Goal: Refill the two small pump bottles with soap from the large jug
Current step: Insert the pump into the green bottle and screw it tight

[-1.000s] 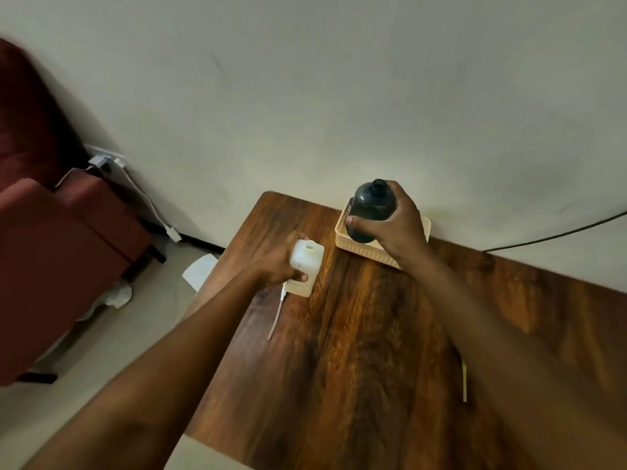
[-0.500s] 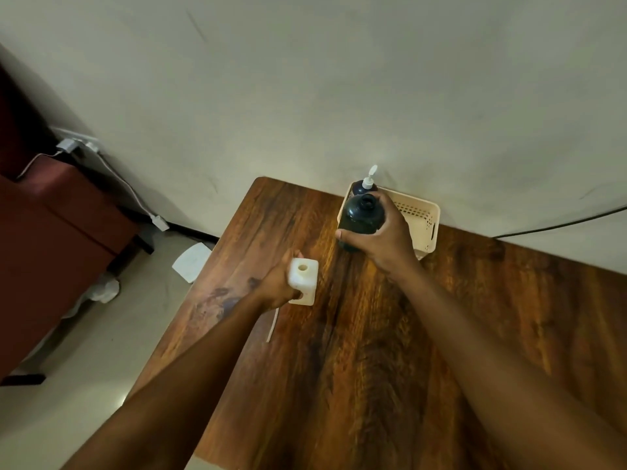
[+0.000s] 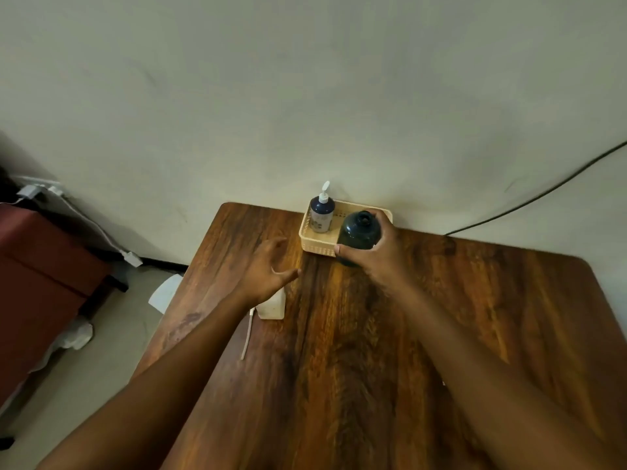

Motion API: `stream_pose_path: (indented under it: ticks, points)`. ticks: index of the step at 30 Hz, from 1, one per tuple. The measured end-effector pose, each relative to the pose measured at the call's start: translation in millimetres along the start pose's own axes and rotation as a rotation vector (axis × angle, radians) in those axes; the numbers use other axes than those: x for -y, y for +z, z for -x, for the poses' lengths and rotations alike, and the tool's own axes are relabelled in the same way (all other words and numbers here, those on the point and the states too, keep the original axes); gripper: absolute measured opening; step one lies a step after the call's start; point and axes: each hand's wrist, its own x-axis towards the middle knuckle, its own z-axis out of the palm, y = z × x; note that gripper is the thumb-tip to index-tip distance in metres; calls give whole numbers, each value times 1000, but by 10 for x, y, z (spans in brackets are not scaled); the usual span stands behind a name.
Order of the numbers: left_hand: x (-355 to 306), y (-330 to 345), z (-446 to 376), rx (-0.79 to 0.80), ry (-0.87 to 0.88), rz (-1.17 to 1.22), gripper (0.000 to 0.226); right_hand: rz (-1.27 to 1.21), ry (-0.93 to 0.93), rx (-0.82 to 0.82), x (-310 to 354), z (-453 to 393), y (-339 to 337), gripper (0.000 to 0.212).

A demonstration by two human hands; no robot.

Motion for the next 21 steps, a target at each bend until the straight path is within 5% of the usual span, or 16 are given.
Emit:
stream_pose_path:
  ticks: [10, 21]
  points:
    - [-946, 1492, -169, 158, 101, -54, 59, 27, 87, -191, -527, 440, -1356, 77]
    - [-1247, 2877, -118, 374, -1, -138, 57, 23, 113, -263, -1174, 690, -2290, 69]
